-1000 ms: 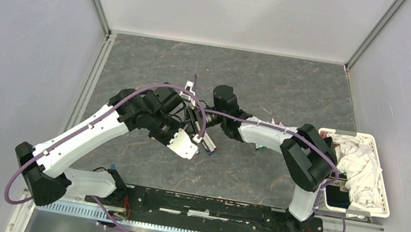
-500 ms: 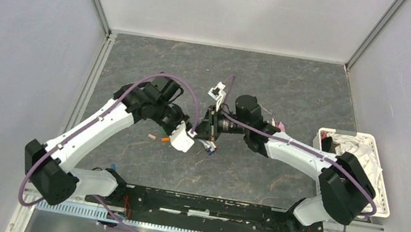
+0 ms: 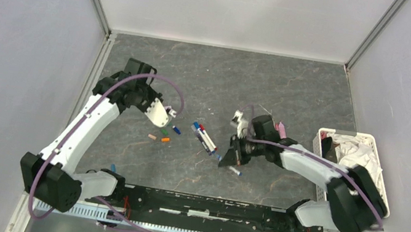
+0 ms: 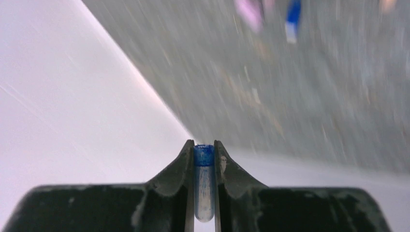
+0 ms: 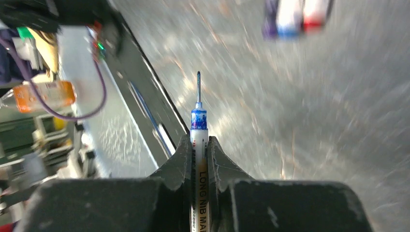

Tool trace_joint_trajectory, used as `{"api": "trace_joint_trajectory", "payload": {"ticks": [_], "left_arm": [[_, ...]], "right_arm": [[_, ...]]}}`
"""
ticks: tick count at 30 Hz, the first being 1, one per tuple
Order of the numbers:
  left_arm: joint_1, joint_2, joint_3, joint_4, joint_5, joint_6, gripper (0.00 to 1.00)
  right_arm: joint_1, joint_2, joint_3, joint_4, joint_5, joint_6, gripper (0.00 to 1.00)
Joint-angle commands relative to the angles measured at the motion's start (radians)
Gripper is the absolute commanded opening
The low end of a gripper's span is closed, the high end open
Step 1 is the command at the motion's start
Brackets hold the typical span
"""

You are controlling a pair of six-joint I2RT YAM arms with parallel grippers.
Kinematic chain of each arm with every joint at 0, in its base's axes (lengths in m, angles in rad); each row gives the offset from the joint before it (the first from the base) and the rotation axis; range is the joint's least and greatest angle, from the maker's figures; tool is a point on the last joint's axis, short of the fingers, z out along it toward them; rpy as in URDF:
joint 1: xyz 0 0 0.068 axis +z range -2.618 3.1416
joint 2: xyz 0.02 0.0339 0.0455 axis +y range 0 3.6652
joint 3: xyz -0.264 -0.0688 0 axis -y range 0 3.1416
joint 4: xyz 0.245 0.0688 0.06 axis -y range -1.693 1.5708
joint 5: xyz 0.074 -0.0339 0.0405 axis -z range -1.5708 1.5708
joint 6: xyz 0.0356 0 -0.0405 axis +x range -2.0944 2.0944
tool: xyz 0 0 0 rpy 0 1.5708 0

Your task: Open the pen caps

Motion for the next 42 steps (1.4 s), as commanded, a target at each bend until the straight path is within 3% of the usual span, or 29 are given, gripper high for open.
{"api": "trace_joint_trajectory", "payload": {"ticks": [1, 7, 12, 16, 22, 28, 34, 42], "left_arm": [[-0.122, -0.025, 0.052, -0.159, -0.225, -0.006, 0.02], [-0.182, 0.002, 0.131, -0.195, -0.098, -0.158, 0.02], [-0.195, 0.106, 0.241, -0.234, 0.077, -0.486, 0.02], [-0.158, 0.177, 0.22, -0.233, 0.197, -0.658, 0.02], [-0.084, 0.265, 0.115, -0.096, 0.234, -0.817, 0.02], [-0.059, 0.348, 0.036, 0.011, 0.216, -0.864, 0.02], [-0.043, 0.399, -0.06, 0.113, 0.174, -0.858, 0.05], [-0.038, 0.468, -0.09, 0.177, 0.159, -0.883, 0.24]], "right_arm": [[0.01, 0.065, 0.08, -0.294, -0.042, -0.067, 0.0], [-0.014, 0.037, 0.084, -0.241, -0.08, -0.047, 0.0], [-0.04, -0.021, 0.135, -0.166, -0.047, -0.036, 0.0], [-0.055, -0.03, 0.168, -0.235, 0.208, -0.09, 0.0], [-0.058, -0.027, 0.163, -0.196, 0.679, -0.041, 0.0], [-0.058, 0.066, 0.17, -0.124, 0.898, -0.025, 0.0], [-0.057, 0.131, 0.14, -0.059, 0.975, -0.048, 0.0], [-0.067, 0.103, 0.169, -0.107, 1.086, -0.093, 0.0]]}}
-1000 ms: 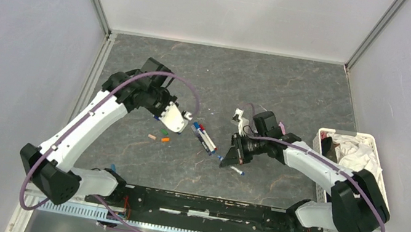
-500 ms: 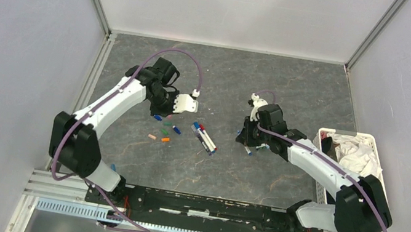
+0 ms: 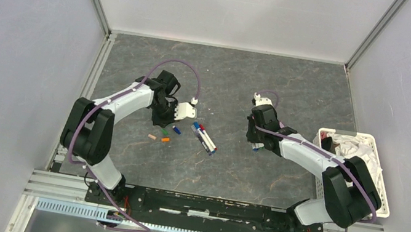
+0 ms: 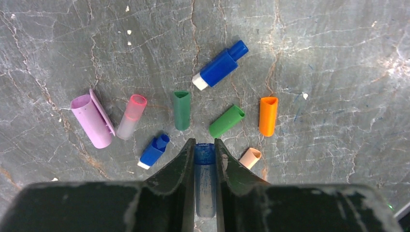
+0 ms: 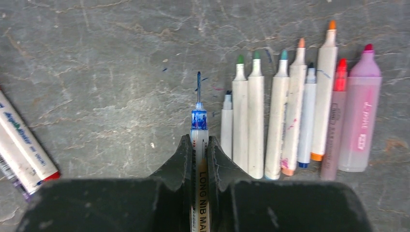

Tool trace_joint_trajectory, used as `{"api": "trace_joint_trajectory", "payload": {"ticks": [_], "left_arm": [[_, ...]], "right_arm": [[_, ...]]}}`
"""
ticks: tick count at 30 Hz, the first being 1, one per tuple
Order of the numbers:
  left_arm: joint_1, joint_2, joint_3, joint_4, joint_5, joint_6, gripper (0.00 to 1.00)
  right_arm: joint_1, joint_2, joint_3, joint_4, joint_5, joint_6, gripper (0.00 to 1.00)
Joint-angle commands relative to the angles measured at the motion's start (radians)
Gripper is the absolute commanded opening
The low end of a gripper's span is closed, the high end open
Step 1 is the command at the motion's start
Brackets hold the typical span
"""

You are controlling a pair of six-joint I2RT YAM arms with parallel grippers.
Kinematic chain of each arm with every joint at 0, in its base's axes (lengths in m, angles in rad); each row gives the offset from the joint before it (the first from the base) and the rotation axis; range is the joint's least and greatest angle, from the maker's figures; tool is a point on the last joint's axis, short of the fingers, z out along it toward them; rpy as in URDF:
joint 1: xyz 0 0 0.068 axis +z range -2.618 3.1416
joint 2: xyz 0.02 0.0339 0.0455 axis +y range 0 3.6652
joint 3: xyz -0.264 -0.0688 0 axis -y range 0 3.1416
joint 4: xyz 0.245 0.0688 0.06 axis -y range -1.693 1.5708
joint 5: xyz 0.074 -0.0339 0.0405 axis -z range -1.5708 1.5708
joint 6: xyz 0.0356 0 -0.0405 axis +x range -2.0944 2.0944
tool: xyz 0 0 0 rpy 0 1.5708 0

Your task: Open the pen caps

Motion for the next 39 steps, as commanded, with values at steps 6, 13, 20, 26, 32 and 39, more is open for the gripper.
{"api": "trace_joint_trajectory", "payload": {"ticks": [6, 13, 20, 26, 32, 39], "left_arm": [[0.006, 0.048, -0.036, 0.095, 0.004, -0.077, 0.37], [0.005, 0.027, -0.02, 0.078, 0.038, -0.095, 0.46], [0.006, -0.012, 0.132, -0.064, 0.122, -0.149, 0.69], [0.009, -0.049, 0.307, -0.182, 0.16, -0.207, 1.0], [0.012, -0.12, 0.393, -0.198, 0.127, -0.238, 1.0], [0.019, -0.18, 0.424, -0.167, 0.041, -0.281, 1.0]], "right_arm": [[-0.05, -0.025, 0.028, 0.039, 0.187, -0.093, 0.0], [-0.074, 0.022, 0.022, 0.116, 0.227, -0.147, 0.0], [-0.083, 0.091, 0.046, 0.127, 0.197, -0.162, 0.12], [-0.091, 0.106, 0.041, 0.127, 0.161, -0.155, 0.31], [-0.092, 0.081, 0.035, 0.113, 0.152, -0.152, 0.33], [-0.094, 0.024, -0.009, 0.107, 0.137, -0.129, 0.22]]}}
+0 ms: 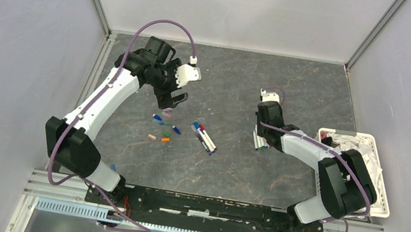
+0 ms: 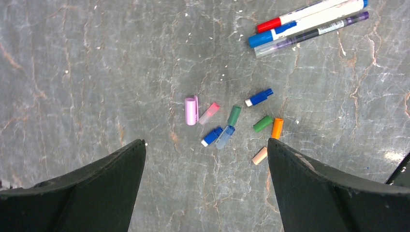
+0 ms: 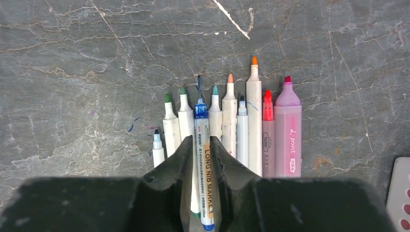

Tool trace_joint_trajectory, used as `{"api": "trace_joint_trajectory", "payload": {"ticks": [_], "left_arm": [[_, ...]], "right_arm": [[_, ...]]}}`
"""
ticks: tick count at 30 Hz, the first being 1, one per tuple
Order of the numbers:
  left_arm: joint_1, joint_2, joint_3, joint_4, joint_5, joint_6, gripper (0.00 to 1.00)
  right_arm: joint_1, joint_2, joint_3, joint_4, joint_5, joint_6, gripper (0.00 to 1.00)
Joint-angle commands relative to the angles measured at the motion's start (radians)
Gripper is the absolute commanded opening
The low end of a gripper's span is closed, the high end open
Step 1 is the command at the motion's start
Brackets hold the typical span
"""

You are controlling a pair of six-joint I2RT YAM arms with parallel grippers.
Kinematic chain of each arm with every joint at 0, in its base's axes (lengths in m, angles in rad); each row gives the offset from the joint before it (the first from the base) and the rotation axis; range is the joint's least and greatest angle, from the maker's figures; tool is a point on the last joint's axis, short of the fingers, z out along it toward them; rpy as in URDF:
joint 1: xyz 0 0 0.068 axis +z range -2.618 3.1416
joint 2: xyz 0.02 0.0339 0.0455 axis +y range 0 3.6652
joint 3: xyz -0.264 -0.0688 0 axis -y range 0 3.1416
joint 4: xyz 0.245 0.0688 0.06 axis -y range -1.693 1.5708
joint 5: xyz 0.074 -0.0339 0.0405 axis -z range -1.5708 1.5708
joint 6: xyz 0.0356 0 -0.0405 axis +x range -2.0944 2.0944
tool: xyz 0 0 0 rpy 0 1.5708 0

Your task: Open the pen caps

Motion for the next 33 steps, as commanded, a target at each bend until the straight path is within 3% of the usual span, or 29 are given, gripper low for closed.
{"api": "trace_joint_trajectory", "payload": {"ticks": [1, 5, 8, 17, 23, 28, 33], "left_arm": [[0.012, -0.05, 0.04, 0.031, -0.078, -0.1, 1.0], [0.017, -0.09, 0.037, 0.12, -0.17, -0.154, 1.0], [0.029, -0.118, 0.039, 0.158, -0.217, -0.174, 1.0], [0.041, -0.117, 0.084, 0.079, -0.207, -0.186, 1.0], [0.041, -0.15, 0.101, 0.084, -0.163, -0.199, 1.0], [0.043, -0.182, 0.08, 0.101, -0.109, -0.228, 1.0], [0.052, -0.183, 0.042, 0.1, -0.081, -0.241, 1.0]], "right_arm": [[-0.007, -0.062, -0.026, 0.01, -0.012, 0.026, 0.18], [-0.007, -0.059, -0.046, 0.002, -0.002, 0.04, 0.05], [-0.015, -0.043, -0.053, -0.008, 0.012, 0.046, 0.0], [-0.026, -0.016, -0.066, -0.007, -0.021, 0.056, 0.0], [-0.026, -0.078, -0.022, -0.047, -0.016, 0.062, 0.0], [-0.013, -0.141, 0.044, -0.079, -0.096, 0.07, 0.2], [0.083, -0.16, 0.09, -0.124, -0.12, 0.08, 0.43]]}}
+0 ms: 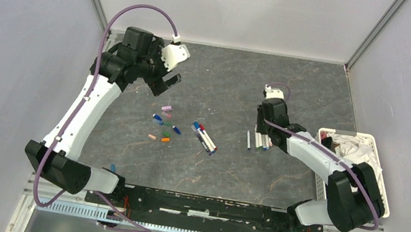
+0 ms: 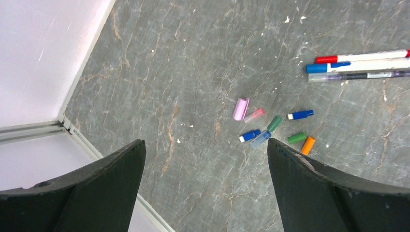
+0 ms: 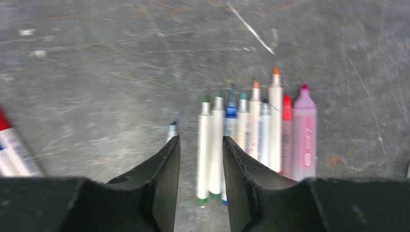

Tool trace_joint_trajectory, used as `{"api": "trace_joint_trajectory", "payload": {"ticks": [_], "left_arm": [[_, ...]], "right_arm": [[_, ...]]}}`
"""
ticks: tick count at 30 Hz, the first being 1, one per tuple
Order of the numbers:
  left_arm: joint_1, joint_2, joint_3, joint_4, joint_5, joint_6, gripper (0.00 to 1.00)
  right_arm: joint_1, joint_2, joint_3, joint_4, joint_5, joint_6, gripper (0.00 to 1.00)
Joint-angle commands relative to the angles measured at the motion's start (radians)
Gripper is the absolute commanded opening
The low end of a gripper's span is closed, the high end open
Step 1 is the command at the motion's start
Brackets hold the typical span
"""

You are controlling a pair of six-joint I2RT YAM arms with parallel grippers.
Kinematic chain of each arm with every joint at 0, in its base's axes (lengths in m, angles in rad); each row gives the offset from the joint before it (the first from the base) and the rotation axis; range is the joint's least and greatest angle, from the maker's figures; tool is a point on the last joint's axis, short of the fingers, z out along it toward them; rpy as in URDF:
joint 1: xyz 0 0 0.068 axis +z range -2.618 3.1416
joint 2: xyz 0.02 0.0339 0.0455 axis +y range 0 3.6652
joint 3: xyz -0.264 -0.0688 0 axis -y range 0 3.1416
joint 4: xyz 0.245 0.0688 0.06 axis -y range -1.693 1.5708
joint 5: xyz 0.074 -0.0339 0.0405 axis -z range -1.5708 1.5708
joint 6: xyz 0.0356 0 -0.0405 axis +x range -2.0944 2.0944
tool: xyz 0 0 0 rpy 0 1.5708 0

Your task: Open the pen caps

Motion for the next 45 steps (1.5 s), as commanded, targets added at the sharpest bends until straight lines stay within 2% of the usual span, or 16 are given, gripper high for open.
{"api": "trace_joint_trajectory", "payload": {"ticks": [1, 6, 8, 11, 15, 19, 25, 34, 40, 45], "left_arm": [[0.017, -0.025, -0.025, 0.017, 0.067, -0.065, 1.0], [0.084, -0.037, -0.063, 0.055, 0.126, -0.066, 1.0], [0.097, -0.02, -0.062, 0.039, 0.127, -0.052, 1.0], [0.115, 0.01, -0.058, 0.001, 0.141, -0.034, 1.0], [0.143, 0.012, -0.097, 0.007, 0.169, -0.045, 1.0], [0.18, 0.005, -0.161, 0.031, 0.216, -0.065, 1.0], [0.259, -0.001, -0.201, 0.037, 0.258, -0.097, 1.0], [0.266, -0.029, -0.208, 0.008, 0.296, -0.072, 1.0], [0.266, -0.036, -0.213, -0.018, 0.328, -0.051, 1.0], [0.266, -0.029, -0.208, -0.032, 0.34, -0.045, 1.0]], "right_arm": [[0.103, -0.039, 0.067, -0.041, -0.033, 0.017, 0.47], [0.244, -0.02, 0.09, -0.013, -0.055, -0.012, 0.63], [0.268, 0.016, 0.108, 0.005, -0.101, -0.023, 0.67], [0.286, 0.059, 0.114, 0.053, -0.156, -0.036, 0.79], [0.315, 0.131, 0.143, 0.086, -0.199, -0.046, 0.81], [0.346, 0.225, 0.198, 0.082, -0.224, -0.062, 0.78], [0.365, 0.312, 0.246, 0.084, -0.238, -0.078, 0.63], [0.366, 0.401, 0.298, 0.059, -0.237, -0.096, 0.52], [0.363, 0.392, 0.295, 0.045, -0.203, -0.113, 0.42], [0.358, 0.358, 0.316, 0.027, -0.264, -0.131, 0.36]]}}
